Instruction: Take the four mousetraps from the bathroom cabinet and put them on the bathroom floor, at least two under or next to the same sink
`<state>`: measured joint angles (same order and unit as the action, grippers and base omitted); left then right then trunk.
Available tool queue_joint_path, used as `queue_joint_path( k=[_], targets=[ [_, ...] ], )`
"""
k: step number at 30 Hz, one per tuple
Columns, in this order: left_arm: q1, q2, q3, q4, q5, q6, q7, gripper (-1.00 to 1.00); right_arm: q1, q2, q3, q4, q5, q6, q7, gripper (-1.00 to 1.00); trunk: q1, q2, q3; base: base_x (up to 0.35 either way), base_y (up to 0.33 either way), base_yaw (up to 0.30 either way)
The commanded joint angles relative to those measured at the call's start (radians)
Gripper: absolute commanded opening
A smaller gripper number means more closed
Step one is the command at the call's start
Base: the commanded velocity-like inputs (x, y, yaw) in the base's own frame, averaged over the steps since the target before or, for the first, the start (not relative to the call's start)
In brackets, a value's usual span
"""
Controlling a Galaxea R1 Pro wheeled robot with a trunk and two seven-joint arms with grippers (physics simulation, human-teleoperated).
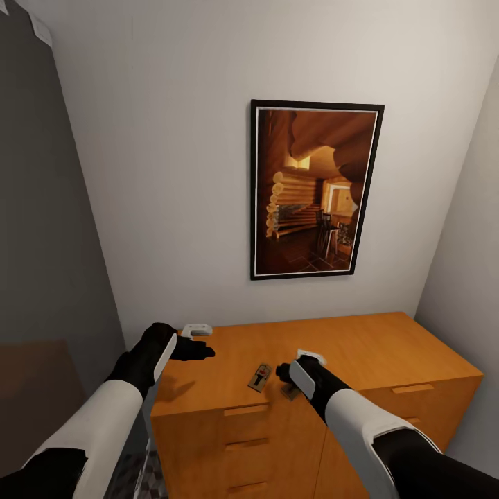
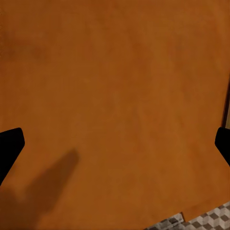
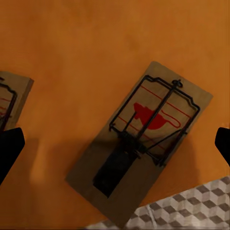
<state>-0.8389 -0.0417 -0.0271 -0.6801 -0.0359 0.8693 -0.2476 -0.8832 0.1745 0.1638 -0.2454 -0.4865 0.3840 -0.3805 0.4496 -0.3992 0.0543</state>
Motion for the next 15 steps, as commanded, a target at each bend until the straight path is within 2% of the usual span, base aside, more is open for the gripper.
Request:
queue_joint_path(
  k=[1,15],
  targets=[
    [0.0,0.0,0.0,-0.001,-0.004,0.004,-0.004,1.0,0.0,0.0,0.005,0.006,-0.004,0.004,0.004,1.0,0.0,-0.001,-0.001,0.0,0.0,0.0],
    [0.0,0.0,0.0,-0.001,-0.004,0.0,-0.004,1.0,0.0,0.0,0.005,0.039,-0.004,-0.014,0.057,1.0,0.0,-0.001,-0.001,0.0,0.0,0.0]
  ],
)
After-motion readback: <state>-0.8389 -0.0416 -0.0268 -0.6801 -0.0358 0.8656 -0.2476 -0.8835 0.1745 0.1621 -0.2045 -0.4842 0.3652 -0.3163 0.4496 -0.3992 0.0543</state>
